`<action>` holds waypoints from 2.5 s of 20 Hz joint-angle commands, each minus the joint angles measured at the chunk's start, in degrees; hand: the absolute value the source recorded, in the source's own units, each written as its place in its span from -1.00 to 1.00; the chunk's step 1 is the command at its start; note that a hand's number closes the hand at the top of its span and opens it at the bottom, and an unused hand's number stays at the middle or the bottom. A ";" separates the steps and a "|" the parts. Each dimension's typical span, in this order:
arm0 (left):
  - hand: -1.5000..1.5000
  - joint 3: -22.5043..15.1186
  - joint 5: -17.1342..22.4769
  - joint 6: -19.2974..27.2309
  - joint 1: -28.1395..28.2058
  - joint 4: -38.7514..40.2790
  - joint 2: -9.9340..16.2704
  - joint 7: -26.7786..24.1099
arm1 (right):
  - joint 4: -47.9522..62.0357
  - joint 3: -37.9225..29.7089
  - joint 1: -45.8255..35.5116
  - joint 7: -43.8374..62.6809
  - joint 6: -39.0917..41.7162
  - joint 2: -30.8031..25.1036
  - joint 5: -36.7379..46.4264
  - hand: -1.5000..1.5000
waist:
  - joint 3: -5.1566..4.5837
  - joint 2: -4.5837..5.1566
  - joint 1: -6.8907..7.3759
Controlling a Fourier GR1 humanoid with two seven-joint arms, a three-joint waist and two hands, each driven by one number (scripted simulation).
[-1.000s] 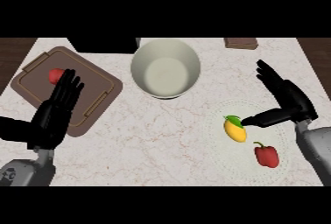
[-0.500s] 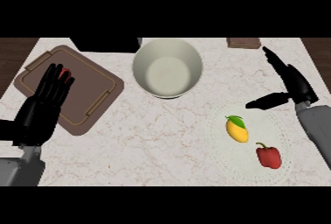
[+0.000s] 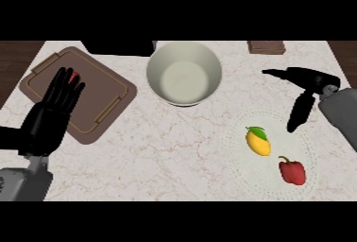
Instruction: Pick the lemon from the placemat and place it in the bowl
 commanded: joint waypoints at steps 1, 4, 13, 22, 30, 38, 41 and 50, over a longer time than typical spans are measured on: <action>0.00 0.79 0.10 -0.27 -0.49 1.54 -0.28 -0.20 | 0.18 3.68 -7.48 6.97 15.39 1.94 -0.36 -1.00 | 0.07 -0.18 -0.95; 0.00 3.36 0.79 -1.88 3.68 -1.07 1.59 -0.46 | 1.73 0.04 -10.00 12.14 18.53 5.46 -2.57 -1.00 | 0.19 -0.43 -1.69; 0.00 4.40 -2.83 -0.04 -0.07 -0.04 -2.54 2.37 | -2.38 -6.70 -4.09 15.72 18.69 9.09 1.41 -1.00 | 0.25 -0.37 -2.81; 0.00 4.19 -6.16 -2.81 2.95 1.31 -5.72 -1.67 | -17.58 -7.96 9.91 17.78 12.07 9.12 8.18 -1.00 | 0.26 -0.36 -2.98; 0.00 7.00 -6.09 -3.68 4.47 -3.76 -4.99 3.14 | -15.85 -10.24 13.95 5.97 6.86 9.39 17.17 -1.00 | 0.28 -0.33 -2.49; 0.00 8.81 -7.78 -4.64 0.64 -0.60 -7.09 4.27 | -8.79 -11.02 13.25 2.60 6.46 14.56 24.72 -1.00 | 0.27 -0.26 -2.59; 0.00 10.13 -8.18 -5.99 1.01 -1.61 -6.83 4.34 | -13.17 -13.46 14.52 4.26 10.68 13.95 24.48 -1.00 | 0.25 -0.37 -2.84; 0.00 10.03 -10.13 -7.63 3.27 -1.29 -10.06 2.58 | -3.20 -12.43 13.17 0.89 6.14 19.91 33.35 1.00 | 0.26 -0.30 -2.63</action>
